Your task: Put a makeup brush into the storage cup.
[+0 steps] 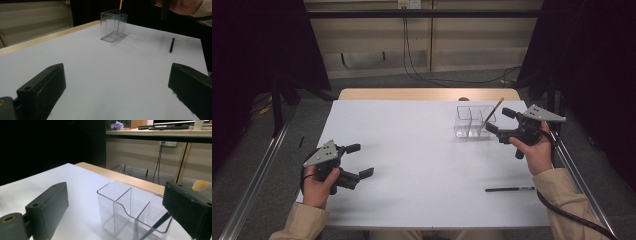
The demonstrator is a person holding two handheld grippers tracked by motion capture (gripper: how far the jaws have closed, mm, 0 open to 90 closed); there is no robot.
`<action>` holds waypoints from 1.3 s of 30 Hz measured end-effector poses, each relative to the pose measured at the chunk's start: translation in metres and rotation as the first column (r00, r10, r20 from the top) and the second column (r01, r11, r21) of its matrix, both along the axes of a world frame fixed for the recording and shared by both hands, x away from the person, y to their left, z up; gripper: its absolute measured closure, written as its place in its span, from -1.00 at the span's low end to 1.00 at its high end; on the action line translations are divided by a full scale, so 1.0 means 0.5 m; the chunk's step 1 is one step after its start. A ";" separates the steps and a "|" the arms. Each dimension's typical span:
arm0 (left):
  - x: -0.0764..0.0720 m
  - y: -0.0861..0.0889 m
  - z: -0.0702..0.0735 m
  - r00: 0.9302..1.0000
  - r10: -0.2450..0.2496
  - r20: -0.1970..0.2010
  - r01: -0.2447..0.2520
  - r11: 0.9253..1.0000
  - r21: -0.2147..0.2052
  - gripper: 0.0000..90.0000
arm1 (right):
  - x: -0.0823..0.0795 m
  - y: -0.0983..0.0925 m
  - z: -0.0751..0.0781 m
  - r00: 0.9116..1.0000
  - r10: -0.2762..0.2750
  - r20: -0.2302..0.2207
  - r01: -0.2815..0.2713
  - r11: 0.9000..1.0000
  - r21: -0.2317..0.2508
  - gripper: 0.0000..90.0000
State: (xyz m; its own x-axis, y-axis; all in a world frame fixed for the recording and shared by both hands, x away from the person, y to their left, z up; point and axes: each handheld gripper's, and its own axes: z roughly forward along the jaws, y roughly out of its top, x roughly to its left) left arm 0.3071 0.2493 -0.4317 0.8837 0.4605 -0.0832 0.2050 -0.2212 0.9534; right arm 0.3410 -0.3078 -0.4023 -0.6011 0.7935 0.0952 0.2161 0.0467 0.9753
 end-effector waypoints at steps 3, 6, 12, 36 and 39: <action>0.000 0.000 0.000 1.000 -0.003 -0.001 0.003 1.000 -0.002 -0.97 | -0.008 -0.004 -0.001 1.000 0.003 -0.001 -0.003 1.000 -0.003 -0.88; 0.000 -0.001 -0.001 1.000 -0.002 -0.005 0.002 1.000 -0.005 -0.97 | -0.016 -0.007 0.000 1.000 0.006 -0.001 -0.006 1.000 -0.005 -0.89; 0.000 -0.001 0.000 1.000 -0.003 0.001 0.003 1.000 -0.001 -0.97 | -0.032 -0.012 0.001 1.000 0.012 0.009 -0.012 1.000 -0.016 -0.90; -0.002 0.000 0.001 1.000 0.001 0.000 -0.001 1.000 0.002 -0.97 | -0.086 -0.042 -0.017 1.000 0.010 0.005 -0.010 1.000 -0.029 -0.92; -0.002 -0.001 0.002 1.000 0.001 0.000 -0.001 1.000 0.003 -0.97 | -0.093 -0.047 -0.020 1.000 0.009 0.005 -0.008 0.999 -0.035 -0.92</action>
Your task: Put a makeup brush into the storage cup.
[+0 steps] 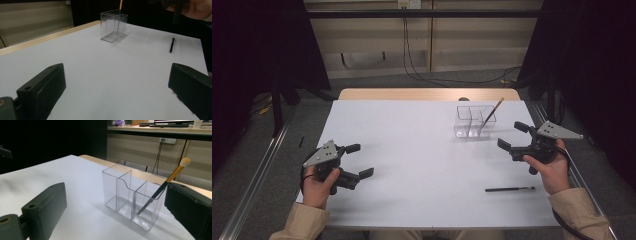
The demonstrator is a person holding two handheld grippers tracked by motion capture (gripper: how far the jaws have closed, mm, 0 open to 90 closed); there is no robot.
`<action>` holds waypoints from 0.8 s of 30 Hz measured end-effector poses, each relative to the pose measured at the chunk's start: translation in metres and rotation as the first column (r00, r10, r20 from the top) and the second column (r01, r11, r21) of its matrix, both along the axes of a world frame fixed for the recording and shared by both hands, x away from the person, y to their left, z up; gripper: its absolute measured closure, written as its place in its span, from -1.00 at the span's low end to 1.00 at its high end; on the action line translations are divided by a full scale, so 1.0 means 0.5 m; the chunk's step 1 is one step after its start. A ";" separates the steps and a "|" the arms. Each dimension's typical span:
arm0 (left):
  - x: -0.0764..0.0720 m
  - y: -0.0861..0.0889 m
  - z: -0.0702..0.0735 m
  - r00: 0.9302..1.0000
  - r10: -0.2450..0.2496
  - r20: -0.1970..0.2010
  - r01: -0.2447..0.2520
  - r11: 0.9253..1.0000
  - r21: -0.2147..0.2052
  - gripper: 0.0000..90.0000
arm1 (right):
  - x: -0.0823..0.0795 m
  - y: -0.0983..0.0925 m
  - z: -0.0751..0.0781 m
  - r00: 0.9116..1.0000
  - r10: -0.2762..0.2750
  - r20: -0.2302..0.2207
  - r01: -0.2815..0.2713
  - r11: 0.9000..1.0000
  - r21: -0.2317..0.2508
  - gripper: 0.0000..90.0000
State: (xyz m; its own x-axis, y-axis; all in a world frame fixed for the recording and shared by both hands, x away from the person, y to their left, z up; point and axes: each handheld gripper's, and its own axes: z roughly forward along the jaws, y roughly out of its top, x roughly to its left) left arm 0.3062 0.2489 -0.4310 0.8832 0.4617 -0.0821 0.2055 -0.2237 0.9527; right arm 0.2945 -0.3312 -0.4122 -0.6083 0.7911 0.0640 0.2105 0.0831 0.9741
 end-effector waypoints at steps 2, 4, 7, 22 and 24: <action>0.000 0.000 0.000 1.000 -0.005 0.002 0.005 1.000 -0.004 -0.97 | -0.005 -0.002 -0.002 1.000 -0.002 -0.003 0.002 1.000 0.001 -0.92; 0.001 0.001 0.001 1.000 -0.006 0.006 0.006 1.000 -0.004 -0.97 | -0.011 -0.004 -0.004 1.000 0.002 -0.001 -0.002 1.000 0.001 -0.92; 0.000 0.002 0.001 1.000 -0.005 0.004 0.005 1.000 -0.006 -0.97 | -0.018 -0.006 -0.007 1.000 0.005 -0.002 -0.005 1.000 0.003 -0.92; -0.001 0.000 0.001 1.000 -0.002 0.003 0.002 1.000 -0.007 -0.98 | -0.049 -0.029 -0.019 1.000 -0.006 -0.012 0.007 1.000 0.015 -0.93; -0.001 0.001 0.002 1.000 -0.001 0.003 0.001 1.000 -0.005 -0.97 | -0.052 -0.032 -0.021 1.000 -0.008 -0.014 0.008 1.000 0.017 -0.93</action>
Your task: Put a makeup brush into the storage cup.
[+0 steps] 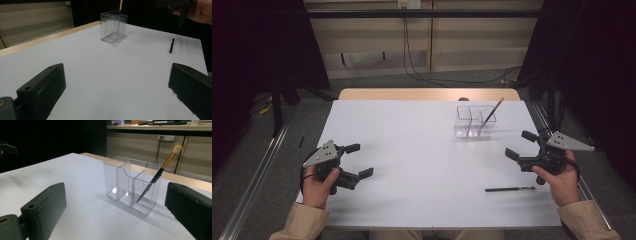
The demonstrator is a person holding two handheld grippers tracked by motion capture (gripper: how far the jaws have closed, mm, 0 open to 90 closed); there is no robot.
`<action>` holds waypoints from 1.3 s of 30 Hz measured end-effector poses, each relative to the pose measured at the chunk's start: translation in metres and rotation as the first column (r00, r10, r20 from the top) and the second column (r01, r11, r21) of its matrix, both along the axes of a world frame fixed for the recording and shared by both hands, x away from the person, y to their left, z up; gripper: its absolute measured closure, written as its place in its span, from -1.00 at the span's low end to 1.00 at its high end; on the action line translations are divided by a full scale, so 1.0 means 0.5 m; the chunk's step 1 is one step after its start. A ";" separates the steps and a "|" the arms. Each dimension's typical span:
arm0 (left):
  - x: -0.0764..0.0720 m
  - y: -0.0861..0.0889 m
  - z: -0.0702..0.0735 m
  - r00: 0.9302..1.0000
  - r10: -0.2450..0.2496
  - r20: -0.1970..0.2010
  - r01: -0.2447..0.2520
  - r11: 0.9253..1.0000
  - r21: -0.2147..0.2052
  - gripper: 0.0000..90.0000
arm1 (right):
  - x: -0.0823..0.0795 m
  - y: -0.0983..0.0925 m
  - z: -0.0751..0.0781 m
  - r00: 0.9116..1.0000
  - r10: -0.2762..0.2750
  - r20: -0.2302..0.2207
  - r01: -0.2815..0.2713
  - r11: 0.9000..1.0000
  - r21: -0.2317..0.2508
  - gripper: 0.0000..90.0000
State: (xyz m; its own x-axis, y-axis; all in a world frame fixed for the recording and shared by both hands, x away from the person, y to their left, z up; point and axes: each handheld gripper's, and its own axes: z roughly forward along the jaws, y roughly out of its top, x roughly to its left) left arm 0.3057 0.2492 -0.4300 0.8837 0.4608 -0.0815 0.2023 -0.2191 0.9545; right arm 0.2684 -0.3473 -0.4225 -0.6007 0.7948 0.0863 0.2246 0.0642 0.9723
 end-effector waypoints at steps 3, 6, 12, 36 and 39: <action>0.001 0.001 -0.001 1.000 -0.004 0.001 0.004 1.000 0.000 -0.97 | -0.005 -0.006 -0.002 1.000 -0.004 0.000 0.004 1.000 0.002 -0.93; 0.001 0.000 -0.001 1.000 -0.004 0.001 0.004 1.000 0.000 -0.97 | -0.011 -0.010 -0.003 1.000 -0.006 -0.002 0.006 1.000 -0.004 -0.93; 0.001 0.001 -0.001 1.000 -0.004 0.002 0.004 1.000 0.003 -0.97 | -0.021 -0.015 -0.009 1.000 -0.008 -0.008 0.008 1.000 -0.006 -0.93; 0.008 0.000 0.001 1.000 0.002 0.001 -0.002 1.000 -0.001 -0.97 | -0.064 -0.029 -0.030 0.999 0.016 -0.044 -0.017 1.000 -0.018 -0.93; 0.009 -0.002 0.000 1.000 0.000 -0.002 0.000 1.000 0.000 -0.98 | -0.067 -0.032 -0.032 0.999 0.020 -0.048 -0.021 1.000 -0.024 -0.93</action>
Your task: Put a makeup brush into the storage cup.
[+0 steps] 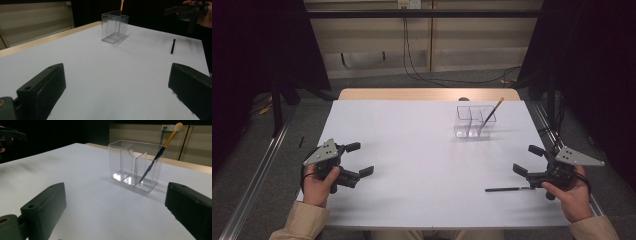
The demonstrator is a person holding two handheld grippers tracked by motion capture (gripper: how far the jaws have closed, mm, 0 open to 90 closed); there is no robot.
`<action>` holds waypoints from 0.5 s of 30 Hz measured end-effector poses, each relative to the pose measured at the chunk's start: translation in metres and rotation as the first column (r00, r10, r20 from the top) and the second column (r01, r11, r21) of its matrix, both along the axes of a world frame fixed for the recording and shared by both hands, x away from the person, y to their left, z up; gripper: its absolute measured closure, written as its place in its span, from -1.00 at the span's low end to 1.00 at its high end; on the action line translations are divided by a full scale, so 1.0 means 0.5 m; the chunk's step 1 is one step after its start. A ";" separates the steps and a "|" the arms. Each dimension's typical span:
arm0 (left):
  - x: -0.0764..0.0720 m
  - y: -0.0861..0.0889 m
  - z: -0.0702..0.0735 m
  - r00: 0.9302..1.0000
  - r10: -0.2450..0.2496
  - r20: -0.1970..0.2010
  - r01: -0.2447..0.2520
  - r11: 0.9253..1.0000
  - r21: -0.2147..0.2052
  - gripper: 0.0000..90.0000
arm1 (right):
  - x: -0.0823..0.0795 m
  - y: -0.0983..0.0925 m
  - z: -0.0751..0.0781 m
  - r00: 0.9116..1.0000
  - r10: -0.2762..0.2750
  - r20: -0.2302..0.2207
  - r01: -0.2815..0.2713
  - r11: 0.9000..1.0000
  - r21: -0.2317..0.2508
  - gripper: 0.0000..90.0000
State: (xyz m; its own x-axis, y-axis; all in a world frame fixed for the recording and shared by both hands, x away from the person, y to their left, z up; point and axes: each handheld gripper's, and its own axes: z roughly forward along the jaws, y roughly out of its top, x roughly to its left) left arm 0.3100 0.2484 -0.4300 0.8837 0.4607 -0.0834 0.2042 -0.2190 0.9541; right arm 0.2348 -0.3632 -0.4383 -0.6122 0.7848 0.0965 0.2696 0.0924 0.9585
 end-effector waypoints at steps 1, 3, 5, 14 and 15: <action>0.000 -0.001 -0.001 1.000 0.001 -0.004 -0.001 1.000 -0.004 -0.97 | -0.001 -0.001 0.000 1.000 0.005 -0.007 -0.005 1.000 -0.001 -0.93; 0.001 -0.002 -0.002 1.000 -0.003 -0.001 0.003 1.000 0.004 -0.97 | -0.002 -0.003 -0.001 1.000 0.010 -0.003 -0.010 1.000 -0.012 -0.93; 0.001 -0.004 -0.002 1.000 -0.006 -0.001 0.006 1.000 0.004 -0.97 | -0.002 -0.004 -0.001 1.000 0.010 -0.007 -0.010 1.000 -0.015 -0.94; 0.001 -0.004 -0.003 1.000 -0.007 -0.002 0.007 1.000 0.003 -0.97 | -0.003 -0.005 0.005 0.999 0.036 -0.030 -0.037 0.999 -0.028 -0.95; 0.002 -0.004 -0.003 1.000 -0.010 -0.004 0.010 1.000 0.003 -0.97 | -0.002 -0.005 0.006 0.999 0.038 -0.033 -0.039 0.999 -0.033 -0.95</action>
State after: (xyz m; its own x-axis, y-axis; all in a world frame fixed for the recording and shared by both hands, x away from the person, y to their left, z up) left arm 0.3108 0.2465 -0.4317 0.8879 0.4522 -0.0851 0.2054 -0.2240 0.9527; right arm 0.2336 -0.3657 -0.4355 -0.6392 0.7637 0.0905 0.2961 0.1358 0.9455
